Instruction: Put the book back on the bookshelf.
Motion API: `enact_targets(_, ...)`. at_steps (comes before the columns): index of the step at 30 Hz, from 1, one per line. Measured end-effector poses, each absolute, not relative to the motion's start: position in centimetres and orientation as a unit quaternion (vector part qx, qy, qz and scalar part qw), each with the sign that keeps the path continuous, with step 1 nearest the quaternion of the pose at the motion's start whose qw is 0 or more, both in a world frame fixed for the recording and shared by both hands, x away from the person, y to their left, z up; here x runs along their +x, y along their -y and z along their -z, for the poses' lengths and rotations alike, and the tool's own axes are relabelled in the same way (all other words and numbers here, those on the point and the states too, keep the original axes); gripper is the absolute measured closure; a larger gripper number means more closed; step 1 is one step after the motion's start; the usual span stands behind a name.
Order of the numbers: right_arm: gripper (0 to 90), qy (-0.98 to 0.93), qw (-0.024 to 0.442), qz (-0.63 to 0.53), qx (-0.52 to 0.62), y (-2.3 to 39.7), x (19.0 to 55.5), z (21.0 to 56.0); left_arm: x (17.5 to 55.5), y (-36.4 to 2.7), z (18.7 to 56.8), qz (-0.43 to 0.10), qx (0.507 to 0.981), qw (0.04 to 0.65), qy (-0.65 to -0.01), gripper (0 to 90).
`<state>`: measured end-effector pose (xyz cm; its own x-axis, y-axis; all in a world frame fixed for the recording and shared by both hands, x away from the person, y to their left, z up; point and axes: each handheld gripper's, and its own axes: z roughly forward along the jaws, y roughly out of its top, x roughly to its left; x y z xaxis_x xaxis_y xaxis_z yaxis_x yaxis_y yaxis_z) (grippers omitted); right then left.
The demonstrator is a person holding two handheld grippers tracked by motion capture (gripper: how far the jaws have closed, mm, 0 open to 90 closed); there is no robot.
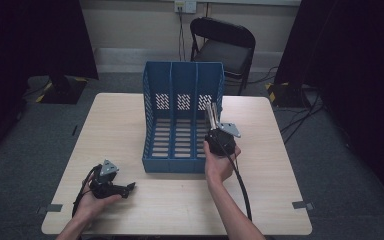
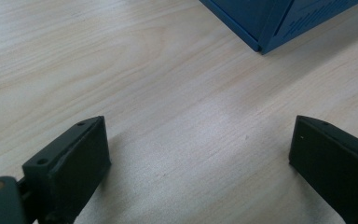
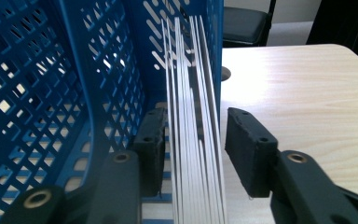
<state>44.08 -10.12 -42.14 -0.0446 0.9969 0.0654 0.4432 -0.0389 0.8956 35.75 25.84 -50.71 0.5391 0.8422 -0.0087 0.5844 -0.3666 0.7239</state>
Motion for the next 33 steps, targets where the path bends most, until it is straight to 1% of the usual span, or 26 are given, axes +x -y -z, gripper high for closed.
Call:
enact_targets(6,52.1,-0.602,0.336,-0.415,0.594,10.4,44.0,41.7,35.7,-25.8,50.7,-0.185,0.805,0.348,-0.443,4.3)
enact_targets(13,47.1,-0.617,0.301,-0.431,0.585,11.0,44.0,41.3,35.7,-25.8,50.7,-0.185,0.806,0.348,-0.443,4.3)
enact_targets(23,40.9,-0.635,0.275,-0.454,0.562,11.8,43.6,40.8,35.7,-25.8,50.7,-0.185,0.806,0.348,-0.443,4.3)
enact_targets(33,36.5,-0.645,0.256,-0.471,0.545,13.9,43.0,39.9,35.7,-25.8,50.7,-0.185,0.805,0.348,-0.443,4.3)
